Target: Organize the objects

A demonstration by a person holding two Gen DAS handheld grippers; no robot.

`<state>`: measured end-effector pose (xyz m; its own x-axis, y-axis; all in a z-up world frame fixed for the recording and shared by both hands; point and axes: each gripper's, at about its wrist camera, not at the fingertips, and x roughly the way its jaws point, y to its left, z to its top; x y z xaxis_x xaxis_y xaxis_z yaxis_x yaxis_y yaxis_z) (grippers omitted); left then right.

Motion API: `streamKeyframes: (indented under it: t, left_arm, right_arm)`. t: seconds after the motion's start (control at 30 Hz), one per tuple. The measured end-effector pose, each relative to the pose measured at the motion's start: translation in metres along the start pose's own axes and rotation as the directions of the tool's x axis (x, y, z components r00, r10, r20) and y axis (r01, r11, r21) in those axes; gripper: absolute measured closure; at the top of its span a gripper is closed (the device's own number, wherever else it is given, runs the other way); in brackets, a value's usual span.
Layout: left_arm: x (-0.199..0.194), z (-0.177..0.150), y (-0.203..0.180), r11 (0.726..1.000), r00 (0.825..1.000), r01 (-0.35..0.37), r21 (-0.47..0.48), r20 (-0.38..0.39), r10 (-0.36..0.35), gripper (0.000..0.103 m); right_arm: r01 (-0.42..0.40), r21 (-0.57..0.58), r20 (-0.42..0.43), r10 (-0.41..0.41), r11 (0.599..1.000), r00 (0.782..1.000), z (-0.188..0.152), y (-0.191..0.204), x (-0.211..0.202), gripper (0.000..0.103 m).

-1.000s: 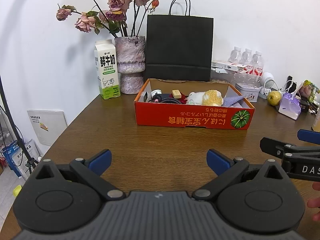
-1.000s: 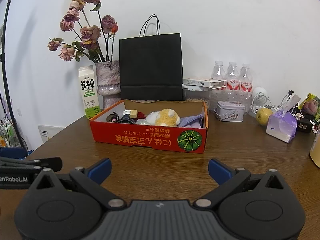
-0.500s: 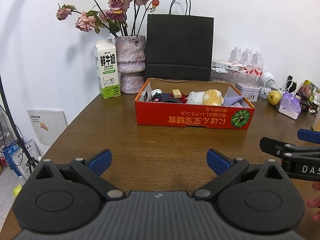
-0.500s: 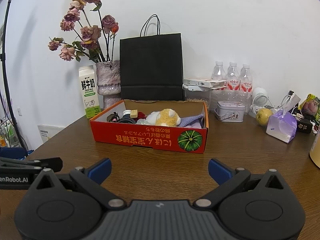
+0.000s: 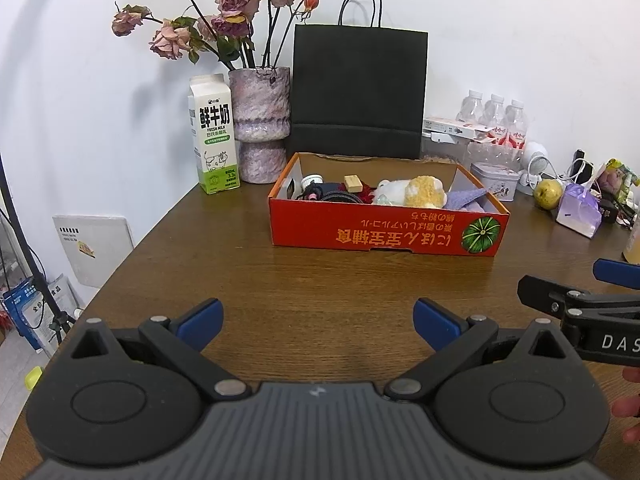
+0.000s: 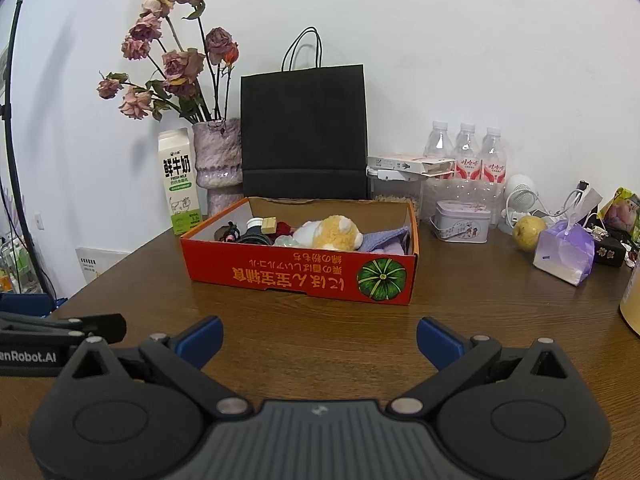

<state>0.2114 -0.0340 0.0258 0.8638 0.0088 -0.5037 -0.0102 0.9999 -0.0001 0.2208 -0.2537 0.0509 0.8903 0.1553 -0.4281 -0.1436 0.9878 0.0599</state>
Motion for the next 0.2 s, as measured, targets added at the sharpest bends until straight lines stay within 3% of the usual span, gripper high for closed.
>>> streamKeyframes:
  t: [0.2]
  left_arm:
    - [0.0012,0.0004,0.0000,1.000,1.000,0.009,0.000,-0.006,-0.009,0.000]
  right_arm:
    - [-0.001,-0.003,0.000,0.001,1.000,1.000,-0.0016,0.0030,-0.0028,0.000]
